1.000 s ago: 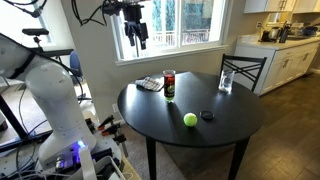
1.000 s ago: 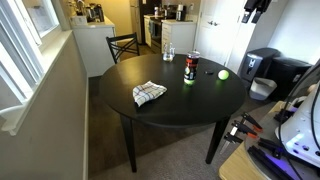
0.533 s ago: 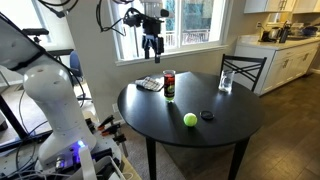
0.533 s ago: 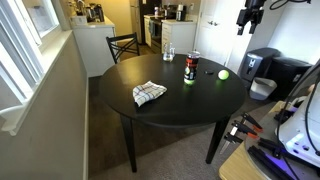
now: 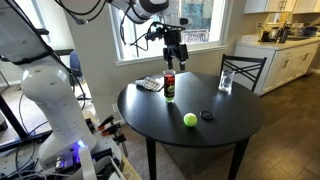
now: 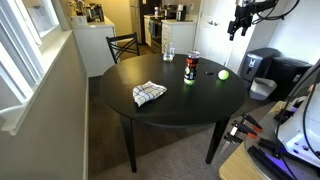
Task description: Pick up the green tennis ball and put it in the storage container
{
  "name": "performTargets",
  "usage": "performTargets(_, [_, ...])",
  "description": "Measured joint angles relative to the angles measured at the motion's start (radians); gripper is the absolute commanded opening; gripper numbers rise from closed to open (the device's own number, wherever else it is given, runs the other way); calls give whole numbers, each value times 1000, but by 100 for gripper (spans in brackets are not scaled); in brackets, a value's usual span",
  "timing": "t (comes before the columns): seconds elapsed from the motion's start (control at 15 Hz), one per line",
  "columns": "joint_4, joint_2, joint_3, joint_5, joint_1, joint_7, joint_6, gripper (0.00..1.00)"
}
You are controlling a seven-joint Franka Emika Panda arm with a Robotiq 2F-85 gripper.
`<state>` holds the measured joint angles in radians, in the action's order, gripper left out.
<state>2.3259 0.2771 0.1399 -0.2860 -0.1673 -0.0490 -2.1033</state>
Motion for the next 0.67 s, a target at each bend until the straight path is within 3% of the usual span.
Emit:
performTargets(0.33, [-24,-103,-1,-54,-9,-44,-14,100])
performTargets(0.67, [-35,-110,-2,-54,-9,-44,-12,100])
